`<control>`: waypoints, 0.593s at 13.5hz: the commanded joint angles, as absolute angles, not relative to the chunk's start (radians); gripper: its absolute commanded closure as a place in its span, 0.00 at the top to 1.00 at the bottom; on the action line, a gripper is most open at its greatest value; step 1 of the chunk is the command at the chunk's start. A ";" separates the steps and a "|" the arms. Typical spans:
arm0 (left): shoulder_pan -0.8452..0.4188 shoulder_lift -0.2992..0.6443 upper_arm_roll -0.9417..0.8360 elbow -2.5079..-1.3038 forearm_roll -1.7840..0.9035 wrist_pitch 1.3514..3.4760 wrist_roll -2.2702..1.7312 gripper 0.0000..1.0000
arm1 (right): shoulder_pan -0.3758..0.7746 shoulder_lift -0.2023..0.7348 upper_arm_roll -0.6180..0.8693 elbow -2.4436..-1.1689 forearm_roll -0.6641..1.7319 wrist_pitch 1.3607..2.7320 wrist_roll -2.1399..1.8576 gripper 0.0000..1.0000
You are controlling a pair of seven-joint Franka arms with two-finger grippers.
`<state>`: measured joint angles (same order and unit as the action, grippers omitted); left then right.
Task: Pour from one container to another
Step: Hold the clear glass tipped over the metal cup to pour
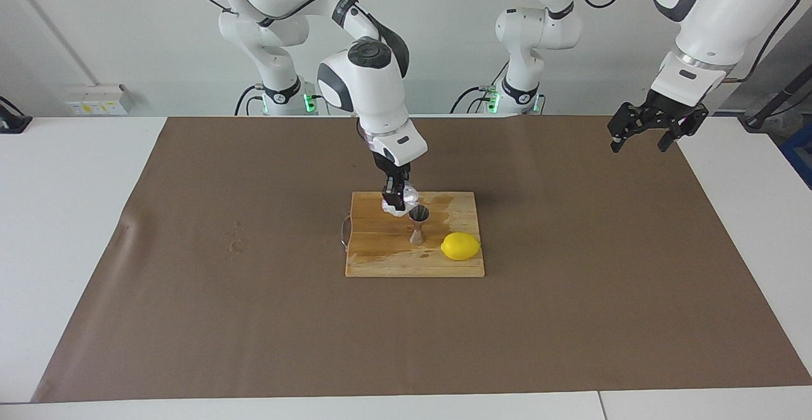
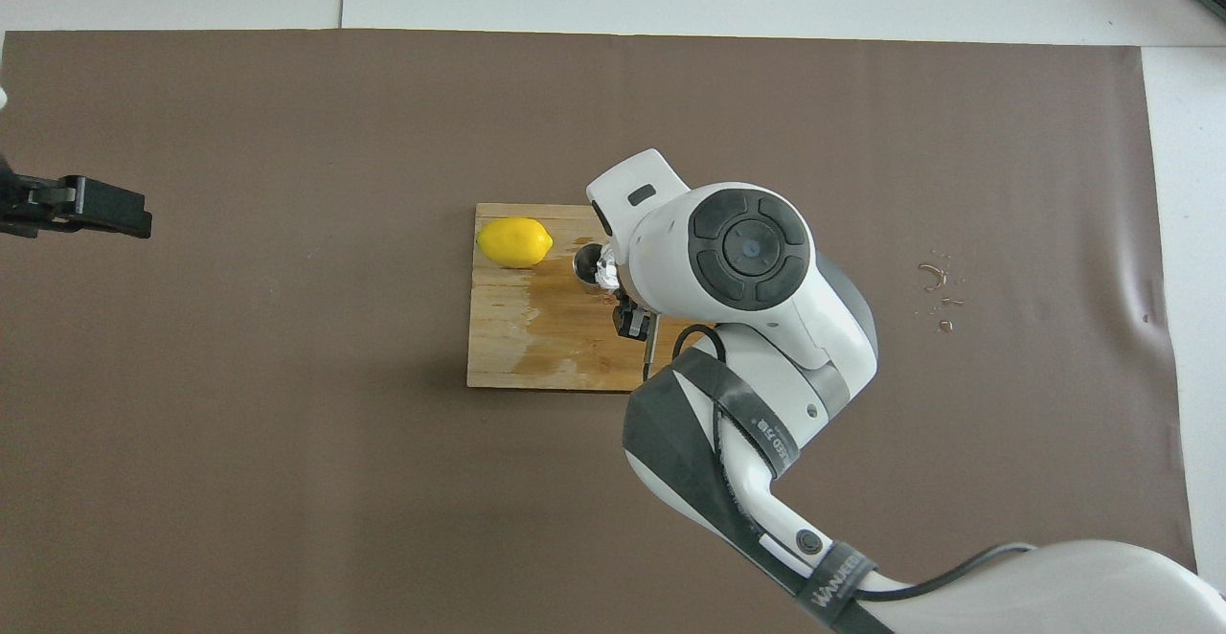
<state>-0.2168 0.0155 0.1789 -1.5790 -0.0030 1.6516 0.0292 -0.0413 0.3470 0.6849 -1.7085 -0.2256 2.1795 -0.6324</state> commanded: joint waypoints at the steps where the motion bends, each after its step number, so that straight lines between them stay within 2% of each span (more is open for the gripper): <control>1: -0.218 -0.014 0.178 -1.612 0.005 1.649 0.018 1.00 | -0.048 0.361 0.704 -1.684 -0.276 2.148 -0.603 0.01; 8: -0.218 -0.014 0.178 -1.612 0.005 1.649 0.018 1.00 | -0.048 0.362 0.712 -1.681 -0.296 2.140 -0.597 0.00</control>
